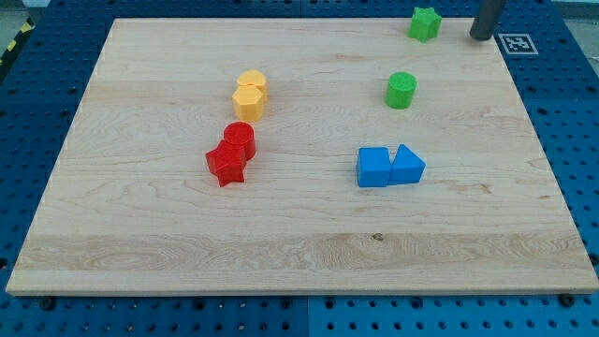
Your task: Slightly move the green star to the left
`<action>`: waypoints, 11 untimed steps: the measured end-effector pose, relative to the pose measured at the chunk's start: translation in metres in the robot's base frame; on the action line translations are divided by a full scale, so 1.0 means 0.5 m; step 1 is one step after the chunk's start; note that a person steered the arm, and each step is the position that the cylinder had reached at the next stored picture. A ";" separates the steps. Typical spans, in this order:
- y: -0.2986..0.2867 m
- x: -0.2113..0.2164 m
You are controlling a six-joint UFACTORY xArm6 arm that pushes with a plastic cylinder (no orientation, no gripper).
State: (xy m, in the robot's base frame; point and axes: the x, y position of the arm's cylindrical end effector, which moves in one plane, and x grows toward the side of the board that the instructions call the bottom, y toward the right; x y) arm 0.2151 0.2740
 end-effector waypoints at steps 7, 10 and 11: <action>-0.098 -0.017; -0.160 -0.048; -0.190 -0.047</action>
